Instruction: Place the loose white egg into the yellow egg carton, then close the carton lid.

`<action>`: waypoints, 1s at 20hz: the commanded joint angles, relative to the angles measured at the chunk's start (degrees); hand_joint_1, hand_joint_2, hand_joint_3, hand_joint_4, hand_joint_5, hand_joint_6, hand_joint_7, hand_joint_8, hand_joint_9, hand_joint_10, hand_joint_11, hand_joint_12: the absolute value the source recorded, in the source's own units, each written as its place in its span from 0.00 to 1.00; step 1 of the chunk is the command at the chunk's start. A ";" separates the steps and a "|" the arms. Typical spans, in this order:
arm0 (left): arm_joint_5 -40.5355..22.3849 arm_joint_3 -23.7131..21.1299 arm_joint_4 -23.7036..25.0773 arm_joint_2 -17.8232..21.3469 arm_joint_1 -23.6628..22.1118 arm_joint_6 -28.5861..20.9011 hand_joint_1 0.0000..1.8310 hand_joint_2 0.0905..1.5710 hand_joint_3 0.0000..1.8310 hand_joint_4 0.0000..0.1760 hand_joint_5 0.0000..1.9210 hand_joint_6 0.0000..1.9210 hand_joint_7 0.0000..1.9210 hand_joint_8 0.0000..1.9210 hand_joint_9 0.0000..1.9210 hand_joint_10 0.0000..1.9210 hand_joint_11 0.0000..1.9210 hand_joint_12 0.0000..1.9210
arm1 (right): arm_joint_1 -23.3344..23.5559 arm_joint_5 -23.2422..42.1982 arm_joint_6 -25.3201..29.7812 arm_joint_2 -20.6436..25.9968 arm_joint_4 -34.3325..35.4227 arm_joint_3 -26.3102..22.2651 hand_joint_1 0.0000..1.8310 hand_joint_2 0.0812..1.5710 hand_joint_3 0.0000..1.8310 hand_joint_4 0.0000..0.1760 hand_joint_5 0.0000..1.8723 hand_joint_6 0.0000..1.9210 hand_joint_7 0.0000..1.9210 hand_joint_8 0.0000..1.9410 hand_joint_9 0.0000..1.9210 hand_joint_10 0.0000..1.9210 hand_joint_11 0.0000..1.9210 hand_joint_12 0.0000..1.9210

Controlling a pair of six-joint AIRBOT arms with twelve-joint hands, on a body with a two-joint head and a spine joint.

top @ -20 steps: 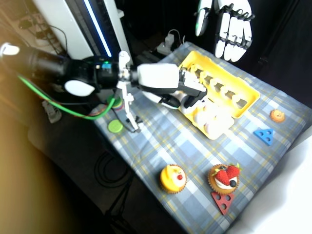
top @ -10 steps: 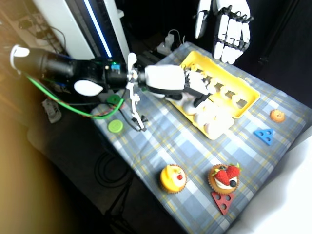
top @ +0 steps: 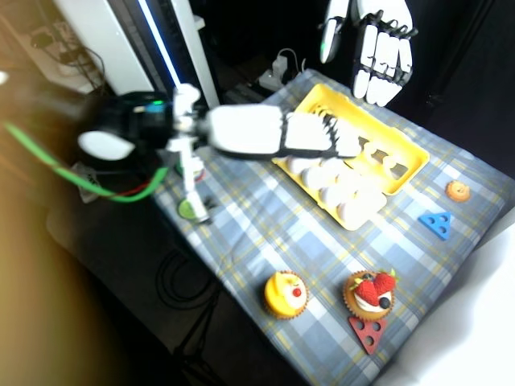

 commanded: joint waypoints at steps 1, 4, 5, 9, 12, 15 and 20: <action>-7.82 0.20 -2.39 0.52 -0.12 -0.84 0.20 0.91 0.00 0.00 0.08 0.00 0.11 0.00 0.15 0.02 0.00 0.73 | -0.18 8.33 -0.03 1.07 0.30 -0.70 0.07 0.76 0.00 0.91 0.00 0.00 0.00 0.00 0.00 0.00 0.02 0.01; -10.70 1.72 -4.08 0.79 1.54 -6.42 0.10 0.92 0.00 0.00 0.03 0.00 0.10 0.00 0.14 0.01 0.00 0.66 | -4.49 12.88 -0.06 5.89 2.38 -3.29 0.16 0.80 0.00 0.78 0.00 0.00 0.00 0.00 0.00 0.00 0.00 0.09; -12.02 2.83 -4.68 0.67 2.67 -9.63 0.10 0.92 0.00 0.00 0.03 0.00 0.10 0.00 0.14 0.01 0.00 0.66 | -6.76 15.09 -0.43 7.93 3.51 -4.62 0.16 0.80 0.00 0.78 0.00 0.00 0.00 0.00 0.00 0.00 0.00 0.09; -15.33 4.38 -9.60 0.34 7.63 -13.52 0.11 0.90 0.00 0.00 0.00 0.00 0.07 0.00 0.14 0.02 0.00 0.75 | -12.35 19.85 -2.15 12.56 5.57 -8.26 0.13 0.82 0.02 0.11 0.00 0.00 0.00 0.00 0.00 0.00 0.00 0.00; -18.84 6.26 -14.10 -1.00 13.46 -17.88 0.05 0.92 0.00 0.00 0.00 0.00 0.04 0.00 0.16 0.03 0.00 0.81 | -14.21 21.49 -2.15 14.18 5.69 -9.69 0.12 0.84 0.02 0.06 0.00 0.00 0.00 0.00 0.00 0.00 0.00 0.00; -22.08 8.95 -17.99 -3.02 19.67 -23.58 0.01 0.94 0.00 0.00 0.00 0.00 0.04 0.00 0.19 0.05 0.05 0.82 | -14.66 22.10 -2.15 14.54 5.71 -10.04 0.10 0.84 0.01 0.04 0.00 0.00 0.00 0.00 0.00 0.00 0.00 0.00; -24.84 10.33 -23.54 -6.50 28.13 -26.47 0.00 0.89 0.00 0.00 0.00 0.00 0.00 0.00 0.13 0.03 0.01 0.76 | -14.72 22.11 -2.15 14.68 5.69 -10.17 0.15 0.84 0.00 0.16 0.00 0.00 0.00 0.00 0.00 0.00 0.00 0.00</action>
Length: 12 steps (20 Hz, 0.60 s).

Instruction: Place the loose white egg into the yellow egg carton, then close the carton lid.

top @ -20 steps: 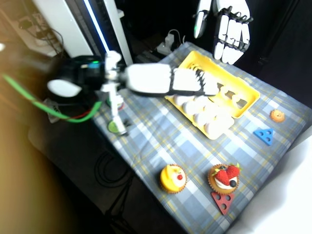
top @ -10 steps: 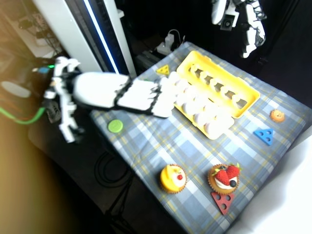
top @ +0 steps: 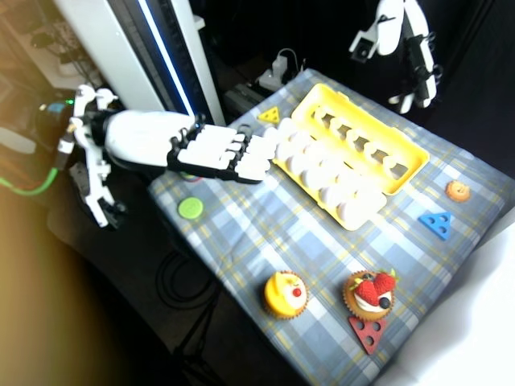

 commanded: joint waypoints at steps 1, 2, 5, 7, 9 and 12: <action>-7.50 0.61 -2.69 -0.73 0.88 -1.09 0.00 0.89 0.00 0.00 0.00 0.00 0.00 0.00 0.13 0.03 0.01 0.76 | 0.29 7.25 -0.23 0.33 0.03 -0.05 0.15 0.84 0.00 0.16 0.00 0.00 0.00 0.00 0.00 0.00 0.00 0.00; -8.90 1.02 -3.95 -1.87 3.78 -2.66 0.00 0.87 0.00 0.00 0.00 0.00 0.00 0.00 0.10 0.02 0.00 0.74 | 0.29 7.24 -0.22 0.26 0.03 -0.07 0.16 0.85 0.00 0.14 0.00 0.00 0.00 0.00 0.00 0.00 0.00 0.00; -8.33 1.64 -3.45 -3.05 4.95 -4.21 0.00 0.83 0.00 0.04 0.00 0.00 0.00 0.00 0.11 0.01 0.00 0.74 | 0.29 7.31 -0.22 0.12 0.03 -0.09 0.11 0.84 0.00 0.29 0.00 0.00 0.00 0.00 0.00 0.00 0.00 0.00; -8.23 1.81 -2.77 -3.45 4.93 -4.88 0.00 0.84 0.00 0.07 0.00 0.00 0.00 0.00 0.13 0.02 0.00 0.76 | 0.29 7.30 -0.22 0.12 0.04 -0.08 0.12 0.84 0.00 0.21 0.00 0.00 0.00 0.00 0.00 0.00 0.00 0.00; -8.36 1.94 -1.56 -3.81 4.92 -6.18 0.00 0.84 0.00 0.00 0.00 0.00 0.00 0.00 0.15 0.03 0.02 0.76 | 0.29 7.31 -0.22 0.08 0.05 -0.07 0.11 0.84 0.00 0.19 0.00 0.00 0.00 0.00 0.00 0.00 0.00 0.00; -8.93 2.02 0.68 -4.39 4.40 -7.99 0.00 0.83 0.00 0.00 0.00 0.00 0.00 0.00 0.18 0.03 0.06 0.70 | 0.29 7.30 -0.22 0.08 0.25 -0.05 0.13 0.84 0.00 0.35 0.00 0.00 0.00 0.00 0.00 0.00 0.00 0.00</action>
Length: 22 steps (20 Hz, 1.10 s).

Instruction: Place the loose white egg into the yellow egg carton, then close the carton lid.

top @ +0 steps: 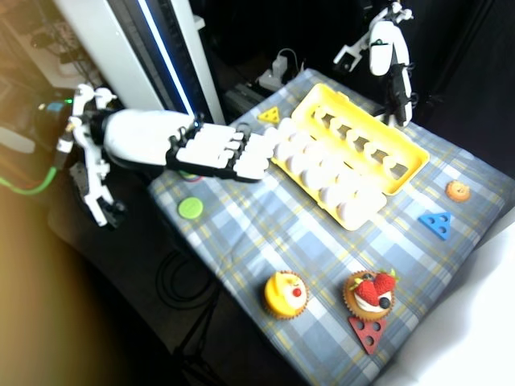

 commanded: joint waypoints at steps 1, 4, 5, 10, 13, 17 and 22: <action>-7.14 0.21 -0.97 -0.57 -0.77 -1.28 0.00 0.83 0.00 0.00 0.00 0.00 0.00 0.00 0.18 0.03 0.05 0.69 | 0.29 7.30 -0.22 0.05 -0.01 0.11 0.12 0.83 0.00 0.41 0.00 0.00 0.00 0.00 0.00 0.00 0.00 0.00; -9.06 0.01 0.95 -0.88 -1.28 -3.01 0.00 0.81 0.00 0.17 0.00 0.00 0.00 0.00 0.19 0.02 0.09 0.64 | 0.29 7.31 -0.22 0.03 0.13 0.11 0.11 0.82 0.00 0.45 0.00 0.00 0.00 0.00 0.00 0.00 0.00 0.00; -10.09 -0.28 1.31 -0.76 -1.44 -3.20 0.00 0.81 0.00 0.17 0.00 0.00 0.00 0.00 0.19 0.02 0.09 0.64 | 0.29 7.31 -0.22 0.04 0.17 0.11 0.11 0.82 0.00 0.45 0.00 0.00 0.00 0.00 0.00 0.00 0.00 0.00; -15.68 -2.65 4.02 1.39 -3.50 -3.11 0.00 0.82 0.00 0.00 0.00 0.00 0.00 0.00 0.25 0.02 0.18 0.56 | 0.29 7.31 -0.22 0.05 0.34 0.14 0.11 0.81 0.00 0.40 0.00 0.00 0.00 0.00 0.00 0.00 0.00 0.00; -15.36 -2.92 8.45 1.49 -7.87 -3.01 0.00 0.82 0.00 0.00 0.00 0.00 0.00 0.00 0.23 0.01 0.20 0.56 | 0.29 7.32 -0.22 0.05 0.56 0.14 0.11 0.81 0.00 0.40 0.00 0.00 0.00 0.00 0.00 0.00 0.00 0.00; -5.54 0.27 21.25 -1.86 -18.24 -7.99 0.00 0.81 0.00 0.22 0.00 0.00 0.00 0.00 0.21 0.00 0.04 0.77 | 0.29 7.33 -0.22 0.12 0.68 0.14 0.10 0.81 0.00 0.48 0.00 0.00 0.00 0.00 0.00 0.00 0.00 0.00; 2.90 3.91 34.78 -6.44 -25.95 -15.88 0.00 0.85 0.00 0.19 0.00 0.00 0.00 0.00 0.15 0.00 0.00 0.84 | 0.02 7.44 -0.22 0.20 0.73 0.12 0.13 0.81 0.00 0.42 0.00 0.00 0.00 0.00 0.00 0.00 0.00 0.00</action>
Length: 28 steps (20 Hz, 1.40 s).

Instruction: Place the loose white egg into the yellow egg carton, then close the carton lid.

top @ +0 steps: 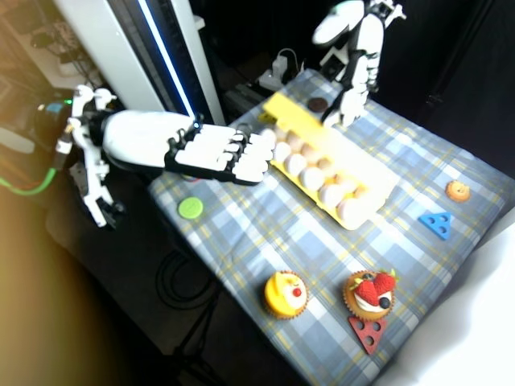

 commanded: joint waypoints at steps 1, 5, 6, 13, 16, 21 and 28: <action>-1.33 0.74 0.08 -0.79 -1.00 -1.96 0.00 0.85 0.00 0.14 0.00 0.00 0.00 0.00 0.17 0.01 0.03 0.85 | 0.37 7.21 -0.20 0.20 0.01 0.11 0.13 0.81 0.00 0.32 0.00 0.00 0.00 0.00 0.00 0.00 0.00 0.00; 2.76 3.14 12.18 -4.13 -5.21 -10.20 0.00 0.87 0.01 0.00 0.00 0.00 0.00 0.00 0.17 0.01 0.08 0.81 | 0.21 7.24 -0.20 0.20 0.14 0.11 0.13 0.81 0.00 0.35 0.00 0.00 0.00 0.00 0.00 0.00 0.00 0.00; 3.71 3.40 15.36 -4.72 -6.31 -11.89 0.00 0.89 0.01 0.00 0.00 0.00 0.00 0.00 0.16 0.01 0.07 0.79 | 0.18 7.24 -0.20 0.20 0.15 0.12 0.13 0.81 0.00 0.37 0.00 0.00 0.00 0.00 0.00 0.00 0.00 0.00; 1.61 0.23 16.16 -0.42 -11.25 -8.57 0.00 0.89 0.00 0.00 0.00 0.00 0.00 0.00 0.08 0.01 0.00 0.82 | -0.48 8.99 -0.20 0.67 0.54 -0.20 0.13 0.83 0.00 0.42 0.00 0.00 0.00 0.00 0.00 0.00 0.00 0.00; 0.24 -3.08 13.75 3.78 -12.57 -2.98 0.00 0.88 0.00 0.00 0.00 0.00 0.00 0.00 0.04 0.01 0.00 0.73 | -1.55 11.49 -0.20 1.72 1.06 -0.87 0.16 0.83 0.00 0.35 0.00 0.00 0.00 0.00 0.00 0.00 0.00 0.00; 0.00 -8.41 6.54 11.09 -14.83 10.74 0.02 0.90 0.00 0.00 0.03 0.01 0.03 0.01 0.06 0.02 0.00 0.65 | -4.58 17.24 -0.20 3.85 2.39 -2.40 0.19 0.84 0.00 0.39 0.00 0.00 0.00 0.00 0.00 0.00 0.00 0.00; -13.50 -12.40 -24.40 17.33 -2.96 37.04 0.17 0.84 0.00 0.00 0.00 0.00 0.00 0.00 0.00 0.00 0.00 0.01 | -8.13 26.16 -0.21 4.56 5.54 -3.14 0.27 0.81 0.00 0.15 0.00 0.00 0.00 0.00 0.00 0.00 0.00 0.00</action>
